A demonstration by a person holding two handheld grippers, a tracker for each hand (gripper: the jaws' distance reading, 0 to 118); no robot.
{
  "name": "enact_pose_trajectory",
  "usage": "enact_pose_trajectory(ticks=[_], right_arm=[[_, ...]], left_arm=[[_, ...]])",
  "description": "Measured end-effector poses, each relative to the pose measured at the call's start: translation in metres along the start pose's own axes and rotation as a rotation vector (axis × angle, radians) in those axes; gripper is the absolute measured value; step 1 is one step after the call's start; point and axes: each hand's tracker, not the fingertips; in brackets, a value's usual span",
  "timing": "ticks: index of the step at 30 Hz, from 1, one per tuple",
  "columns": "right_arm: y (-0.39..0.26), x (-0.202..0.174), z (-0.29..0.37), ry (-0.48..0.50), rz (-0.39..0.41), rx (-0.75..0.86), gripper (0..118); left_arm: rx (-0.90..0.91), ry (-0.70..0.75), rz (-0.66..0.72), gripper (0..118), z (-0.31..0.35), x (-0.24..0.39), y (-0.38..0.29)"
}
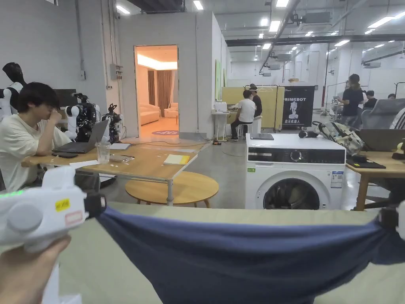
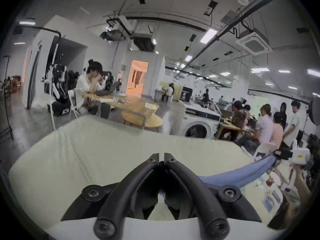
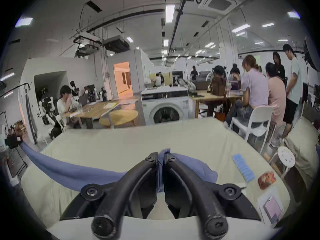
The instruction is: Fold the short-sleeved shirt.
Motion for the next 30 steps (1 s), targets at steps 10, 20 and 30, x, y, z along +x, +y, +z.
enact_pose_trajectory(ticks=[10,20,30], right_arm=[[-0.218,0.043,0.1,0.043,0.016,-0.324,3],[-0.281,0.034,0.143,0.02,0.074,-0.364,6],[-0.238,0.022,0.165,0.031,-0.008,-0.133,67]], left_arm=[[-0.281,-0.012,0.017,0,0.111,-0.045,-0.19],[-0.395,0.025,0.129,0,0.145,-0.072,-0.256],[-0.138,-0.012,-0.078,90,0.157,-0.011,-0.21]])
